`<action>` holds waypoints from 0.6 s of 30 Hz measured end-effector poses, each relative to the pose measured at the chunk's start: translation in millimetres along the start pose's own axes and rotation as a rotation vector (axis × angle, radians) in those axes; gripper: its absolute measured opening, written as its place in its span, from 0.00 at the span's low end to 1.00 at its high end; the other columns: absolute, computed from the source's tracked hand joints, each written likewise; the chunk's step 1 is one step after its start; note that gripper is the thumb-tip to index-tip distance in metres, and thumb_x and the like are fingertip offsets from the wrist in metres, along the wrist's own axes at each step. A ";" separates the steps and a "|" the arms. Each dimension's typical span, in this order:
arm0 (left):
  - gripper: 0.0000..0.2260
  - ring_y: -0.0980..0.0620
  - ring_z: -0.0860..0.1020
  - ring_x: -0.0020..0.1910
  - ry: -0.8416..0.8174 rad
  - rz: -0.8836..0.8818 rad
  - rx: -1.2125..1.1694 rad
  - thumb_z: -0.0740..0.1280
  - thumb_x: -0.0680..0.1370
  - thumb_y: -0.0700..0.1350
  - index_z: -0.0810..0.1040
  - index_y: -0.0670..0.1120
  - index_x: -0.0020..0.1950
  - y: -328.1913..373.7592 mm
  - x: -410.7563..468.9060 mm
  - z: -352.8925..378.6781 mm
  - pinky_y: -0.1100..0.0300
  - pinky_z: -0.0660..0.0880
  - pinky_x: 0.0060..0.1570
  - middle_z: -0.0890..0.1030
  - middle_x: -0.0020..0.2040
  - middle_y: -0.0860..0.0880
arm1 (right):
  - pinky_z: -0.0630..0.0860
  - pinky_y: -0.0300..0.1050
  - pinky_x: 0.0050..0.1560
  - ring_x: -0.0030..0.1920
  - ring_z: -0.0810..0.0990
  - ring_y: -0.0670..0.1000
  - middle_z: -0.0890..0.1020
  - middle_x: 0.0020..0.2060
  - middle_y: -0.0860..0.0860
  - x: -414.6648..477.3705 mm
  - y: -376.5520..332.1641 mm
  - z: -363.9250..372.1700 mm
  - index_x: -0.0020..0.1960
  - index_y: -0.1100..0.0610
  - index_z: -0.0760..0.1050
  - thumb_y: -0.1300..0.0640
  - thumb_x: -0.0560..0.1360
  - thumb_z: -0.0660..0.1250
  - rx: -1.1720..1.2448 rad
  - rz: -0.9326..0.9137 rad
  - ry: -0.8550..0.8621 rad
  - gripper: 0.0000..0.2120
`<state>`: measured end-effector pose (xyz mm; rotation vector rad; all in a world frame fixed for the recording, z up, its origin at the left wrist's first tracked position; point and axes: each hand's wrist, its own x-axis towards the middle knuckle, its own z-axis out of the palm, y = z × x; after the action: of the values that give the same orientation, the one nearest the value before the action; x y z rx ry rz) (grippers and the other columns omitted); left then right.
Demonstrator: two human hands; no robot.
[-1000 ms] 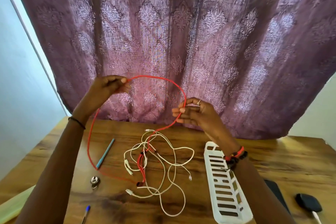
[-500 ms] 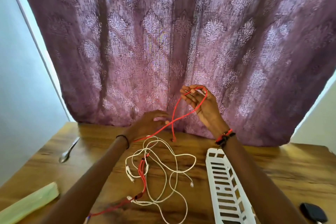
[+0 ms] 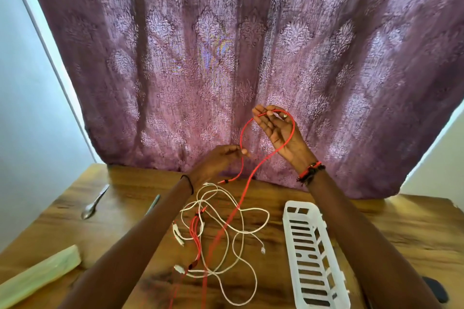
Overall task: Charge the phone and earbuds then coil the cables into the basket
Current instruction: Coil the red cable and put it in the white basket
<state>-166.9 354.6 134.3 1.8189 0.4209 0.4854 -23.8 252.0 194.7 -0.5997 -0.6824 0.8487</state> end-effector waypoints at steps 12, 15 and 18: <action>0.09 0.60 0.70 0.16 0.469 -0.148 -0.248 0.61 0.79 0.40 0.79 0.43 0.43 1.3 -2.1 -48.5 0.68 0.70 0.19 0.73 0.22 0.53 | 0.80 0.40 0.29 0.30 0.84 0.51 0.83 0.29 0.59 -9.7 17.8 -31.6 0.43 0.66 0.73 0.58 0.81 0.53 -0.173 0.477 0.409 0.15; 0.11 0.60 0.64 0.14 0.529 -0.127 -0.273 0.60 0.80 0.42 0.80 0.45 0.42 9.1 -4.1 -54.0 0.71 0.59 0.15 0.70 0.22 0.53 | 0.78 0.43 0.36 0.33 0.82 0.49 0.83 0.32 0.52 -2.5 25.4 -21.7 0.46 0.60 0.74 0.61 0.78 0.60 -0.488 0.310 0.380 0.05; 0.11 0.59 0.62 0.13 0.492 -0.091 -0.232 0.60 0.80 0.45 0.81 0.45 0.45 25.3 -7.7 -53.3 0.71 0.54 0.14 0.69 0.19 0.55 | 0.73 0.46 0.51 0.45 0.77 0.47 0.79 0.44 0.45 6.6 24.4 -13.3 0.57 0.57 0.74 0.64 0.74 0.61 -1.067 -0.042 0.260 0.13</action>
<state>-200.3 386.5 171.7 1.4408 0.7459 0.8847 -22.2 267.6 170.9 -1.6109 -0.8804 0.2922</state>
